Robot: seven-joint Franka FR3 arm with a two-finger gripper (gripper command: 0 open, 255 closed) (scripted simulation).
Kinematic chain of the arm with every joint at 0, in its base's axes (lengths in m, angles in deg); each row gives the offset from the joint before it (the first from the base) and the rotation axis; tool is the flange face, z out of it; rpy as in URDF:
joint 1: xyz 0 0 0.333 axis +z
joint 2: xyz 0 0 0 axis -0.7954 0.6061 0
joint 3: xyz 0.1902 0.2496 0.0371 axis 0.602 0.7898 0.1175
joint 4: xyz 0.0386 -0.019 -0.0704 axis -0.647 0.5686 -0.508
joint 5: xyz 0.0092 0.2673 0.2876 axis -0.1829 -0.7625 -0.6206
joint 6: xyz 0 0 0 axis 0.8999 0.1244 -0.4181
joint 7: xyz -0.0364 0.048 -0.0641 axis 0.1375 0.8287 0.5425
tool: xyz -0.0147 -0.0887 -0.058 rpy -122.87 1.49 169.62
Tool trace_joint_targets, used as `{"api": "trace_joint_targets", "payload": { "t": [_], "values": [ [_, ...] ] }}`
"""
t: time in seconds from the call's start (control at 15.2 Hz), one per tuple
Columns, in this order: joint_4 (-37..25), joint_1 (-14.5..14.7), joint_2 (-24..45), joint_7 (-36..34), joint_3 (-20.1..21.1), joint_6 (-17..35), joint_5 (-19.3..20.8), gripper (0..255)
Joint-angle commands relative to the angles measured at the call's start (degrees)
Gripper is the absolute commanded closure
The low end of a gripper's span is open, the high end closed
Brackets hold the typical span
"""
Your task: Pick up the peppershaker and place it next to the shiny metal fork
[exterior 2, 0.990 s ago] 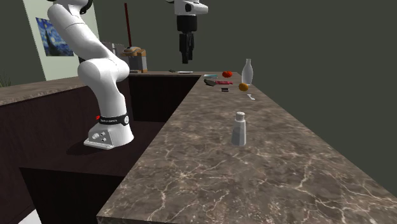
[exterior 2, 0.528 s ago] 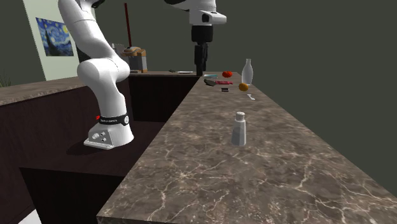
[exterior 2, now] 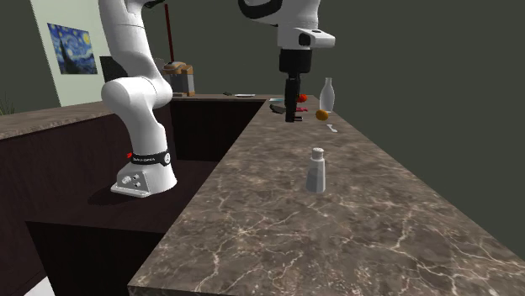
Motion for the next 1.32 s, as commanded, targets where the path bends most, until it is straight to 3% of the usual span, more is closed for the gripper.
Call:
{"api": "trace_joint_targets", "payload": {
  "t": [0.0, 0.46, 0.92, 1.25],
  "values": [
    [-3.3, -0.4, 4.36, 1.33, -0.69, 0.8, -0.78, 0],
    [-16.41, -3.05, 18.96, 6.01, -2.34, 1.23, -3.97, 0],
    [-13.12, -2.92, 20.64, 6.52, -1.95, 6.14, -4.76, 0],
    [-12.88, -2.92, 20.81, 6.57, -1.92, 6.53, -4.83, 0]
  ]
}}
